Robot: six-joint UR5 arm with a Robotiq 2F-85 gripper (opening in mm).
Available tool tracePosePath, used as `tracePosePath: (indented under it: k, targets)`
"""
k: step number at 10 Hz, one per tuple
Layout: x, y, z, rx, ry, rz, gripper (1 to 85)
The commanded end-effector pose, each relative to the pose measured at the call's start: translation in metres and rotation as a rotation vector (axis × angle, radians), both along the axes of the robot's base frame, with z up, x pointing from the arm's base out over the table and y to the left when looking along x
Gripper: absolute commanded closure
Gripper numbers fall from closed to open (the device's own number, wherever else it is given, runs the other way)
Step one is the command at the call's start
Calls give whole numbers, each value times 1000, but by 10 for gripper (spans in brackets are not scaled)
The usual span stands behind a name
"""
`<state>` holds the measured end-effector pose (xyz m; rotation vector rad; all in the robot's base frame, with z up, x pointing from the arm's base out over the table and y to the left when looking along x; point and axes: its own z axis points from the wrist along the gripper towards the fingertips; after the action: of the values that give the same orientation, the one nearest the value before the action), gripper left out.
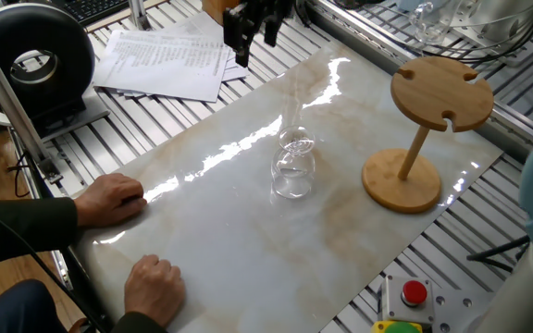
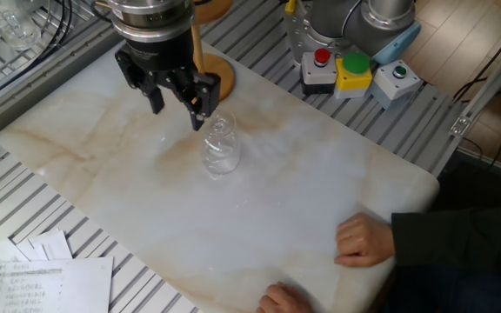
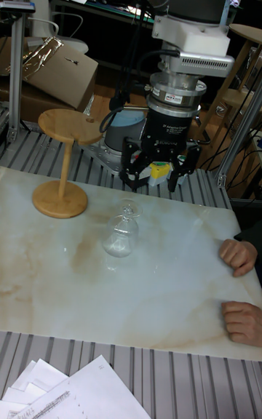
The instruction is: Put the glass cup onto the shelf
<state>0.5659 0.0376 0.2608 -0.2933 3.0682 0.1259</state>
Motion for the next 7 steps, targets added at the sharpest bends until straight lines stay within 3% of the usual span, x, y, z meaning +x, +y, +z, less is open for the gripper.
tracePosePath:
  k: [1, 3, 4, 5, 6, 7]
  targets:
    - [-3, -13, -5, 0, 10, 29, 7]
    - [-8, -17, -11, -2, 19, 14, 30]
    - [-12, -14, -14, -3, 38, -35, 267]
    - [-27, -11, -20, -16, 81, -36, 327]
    - [-36, -11, -28, -31, 92, -14, 323]
    - [-40, -6, -39, -25, 75, 8, 323]
